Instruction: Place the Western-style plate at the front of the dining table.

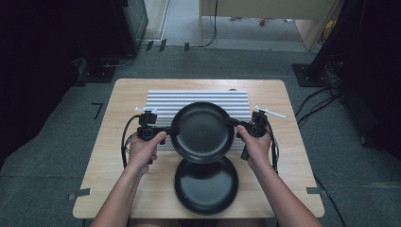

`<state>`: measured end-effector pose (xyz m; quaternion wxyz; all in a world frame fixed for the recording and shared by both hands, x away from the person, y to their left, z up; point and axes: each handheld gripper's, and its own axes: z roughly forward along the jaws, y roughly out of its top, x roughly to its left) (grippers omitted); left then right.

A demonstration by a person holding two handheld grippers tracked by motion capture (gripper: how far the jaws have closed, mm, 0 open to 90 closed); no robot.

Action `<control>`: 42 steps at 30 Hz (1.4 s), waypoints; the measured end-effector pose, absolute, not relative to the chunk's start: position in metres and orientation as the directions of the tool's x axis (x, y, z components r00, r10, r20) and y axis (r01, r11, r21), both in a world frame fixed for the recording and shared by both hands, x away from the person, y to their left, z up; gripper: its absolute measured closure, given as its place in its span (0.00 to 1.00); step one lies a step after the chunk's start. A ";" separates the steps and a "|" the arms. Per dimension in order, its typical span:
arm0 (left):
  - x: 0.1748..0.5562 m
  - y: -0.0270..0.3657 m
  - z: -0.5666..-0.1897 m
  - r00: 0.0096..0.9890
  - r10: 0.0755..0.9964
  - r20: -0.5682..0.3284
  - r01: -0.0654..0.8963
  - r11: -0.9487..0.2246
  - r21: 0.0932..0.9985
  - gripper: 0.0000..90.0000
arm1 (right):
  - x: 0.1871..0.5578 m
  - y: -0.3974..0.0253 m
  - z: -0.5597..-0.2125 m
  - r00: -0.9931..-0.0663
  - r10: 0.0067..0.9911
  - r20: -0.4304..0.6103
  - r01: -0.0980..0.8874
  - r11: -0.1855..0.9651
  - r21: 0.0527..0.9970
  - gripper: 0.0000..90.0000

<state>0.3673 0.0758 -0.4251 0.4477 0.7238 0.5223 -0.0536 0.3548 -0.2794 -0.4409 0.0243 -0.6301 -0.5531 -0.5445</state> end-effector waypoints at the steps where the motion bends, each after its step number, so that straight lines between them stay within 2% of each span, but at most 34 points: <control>1: 0.370 0.074 -0.425 0.447 0.711 -0.543 0.803 -0.052 0.593 0.84 | 0.355 -0.279 -0.441 -0.205 0.671 0.713 0.723 -0.387 0.572 0.90; 14: 0.420 0.064 -0.442 0.395 0.714 -0.578 0.846 -0.037 0.532 0.84 | 0.401 -0.288 -0.458 -0.146 0.665 0.732 0.730 -0.428 0.534 0.89; 29: 0.464 0.064 -0.465 0.328 0.738 -0.590 0.882 -0.017 0.470 0.83 | 0.436 -0.282 -0.483 -0.099 0.679 0.727 0.740 -0.438 0.510 0.90; 42: 0.496 0.060 -0.477 0.244 0.771 -0.588 0.892 0.058 0.447 0.84 | 0.463 -0.274 -0.504 -0.032 0.707 0.707 0.742 -0.457 0.491 0.90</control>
